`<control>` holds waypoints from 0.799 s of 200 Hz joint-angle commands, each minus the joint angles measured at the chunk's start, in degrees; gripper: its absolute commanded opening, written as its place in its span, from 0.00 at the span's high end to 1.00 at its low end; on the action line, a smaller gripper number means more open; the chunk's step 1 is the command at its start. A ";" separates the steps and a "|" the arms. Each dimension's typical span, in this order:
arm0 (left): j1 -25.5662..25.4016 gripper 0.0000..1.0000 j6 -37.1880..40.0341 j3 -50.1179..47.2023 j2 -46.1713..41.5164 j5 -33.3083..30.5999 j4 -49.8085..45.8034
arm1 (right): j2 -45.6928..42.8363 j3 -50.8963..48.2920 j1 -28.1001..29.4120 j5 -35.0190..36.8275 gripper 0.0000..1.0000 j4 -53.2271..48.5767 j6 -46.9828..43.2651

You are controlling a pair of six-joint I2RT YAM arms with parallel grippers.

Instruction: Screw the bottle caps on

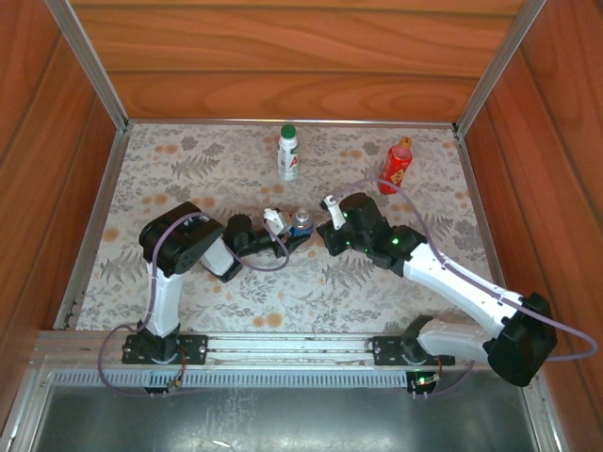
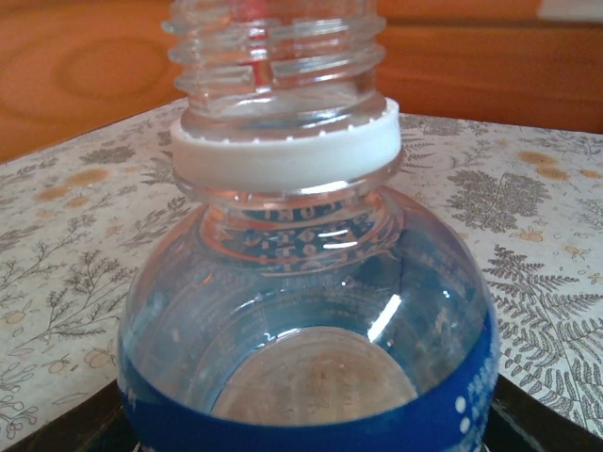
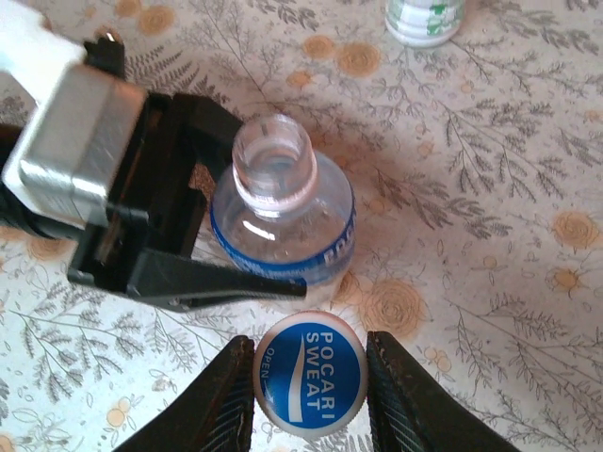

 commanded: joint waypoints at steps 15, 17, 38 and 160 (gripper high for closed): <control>-0.52 0.38 0.28 -0.03 2.26 2.32 -2.73 | 4.65 6.41 -0.61 -2.23 0.66 -2.17 -2.88; -0.49 0.38 0.23 -0.05 2.19 2.33 -2.70 | 4.94 6.77 -0.62 -2.30 0.66 -2.15 -2.98; -0.47 0.38 0.26 0.03 2.24 2.47 -2.69 | 8.55 10.20 -1.11 -3.95 0.66 -1.98 -3.84; -0.33 0.38 0.85 -0.05 2.74 2.91 -2.67 | 18.14 17.50 -3.26 -9.61 0.66 -4.43 -4.74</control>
